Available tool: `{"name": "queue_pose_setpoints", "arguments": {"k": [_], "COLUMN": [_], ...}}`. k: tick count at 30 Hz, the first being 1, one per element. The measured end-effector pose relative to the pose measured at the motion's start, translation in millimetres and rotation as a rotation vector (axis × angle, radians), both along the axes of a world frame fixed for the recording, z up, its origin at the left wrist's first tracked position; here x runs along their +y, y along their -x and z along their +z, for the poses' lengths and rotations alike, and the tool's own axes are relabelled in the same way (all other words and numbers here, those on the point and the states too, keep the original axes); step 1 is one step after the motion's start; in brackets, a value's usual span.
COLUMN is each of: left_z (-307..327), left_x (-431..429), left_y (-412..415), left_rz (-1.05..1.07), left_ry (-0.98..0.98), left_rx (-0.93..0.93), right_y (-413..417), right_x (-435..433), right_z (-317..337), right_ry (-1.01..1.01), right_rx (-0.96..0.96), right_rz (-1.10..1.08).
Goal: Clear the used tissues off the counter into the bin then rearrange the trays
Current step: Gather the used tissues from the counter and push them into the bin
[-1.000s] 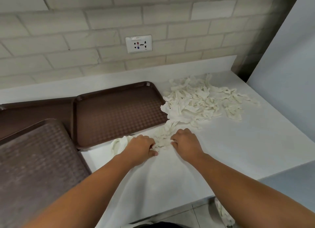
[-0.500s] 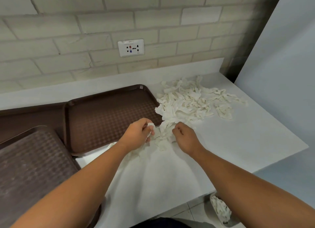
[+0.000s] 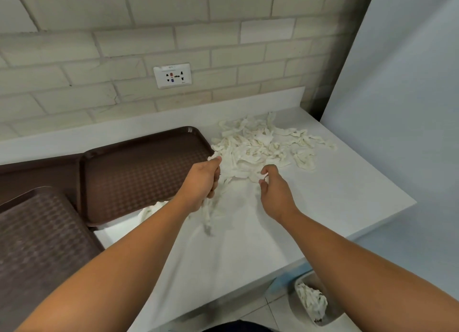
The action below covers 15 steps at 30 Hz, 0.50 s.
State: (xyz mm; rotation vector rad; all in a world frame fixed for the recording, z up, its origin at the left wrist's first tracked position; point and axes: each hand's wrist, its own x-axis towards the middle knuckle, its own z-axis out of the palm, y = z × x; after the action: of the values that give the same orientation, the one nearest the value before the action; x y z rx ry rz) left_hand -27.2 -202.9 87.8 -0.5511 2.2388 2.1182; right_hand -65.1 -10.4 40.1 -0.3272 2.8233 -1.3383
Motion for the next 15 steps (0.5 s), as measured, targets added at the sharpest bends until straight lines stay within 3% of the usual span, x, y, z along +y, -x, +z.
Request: {"name": "queue_pose_setpoints", "arguments": {"k": [6,11,15], "left_z": [1,-2,-7], "left_x": [84,176,244], "left_y": [4,1,-4], "left_rz": [-0.07,-0.251,-0.454], "left_ry": [0.012,0.027,0.108], "left_rx": [-0.021,-0.056,-0.091], "right_y": [-15,-38,-63], "right_x": [76,161,229], "right_z": [9,12,6], "right_ry": [0.076,0.07,0.118], "right_rx": [-0.014,-0.156,-0.258], "right_rz": [-0.062,-0.021,-0.13]}}
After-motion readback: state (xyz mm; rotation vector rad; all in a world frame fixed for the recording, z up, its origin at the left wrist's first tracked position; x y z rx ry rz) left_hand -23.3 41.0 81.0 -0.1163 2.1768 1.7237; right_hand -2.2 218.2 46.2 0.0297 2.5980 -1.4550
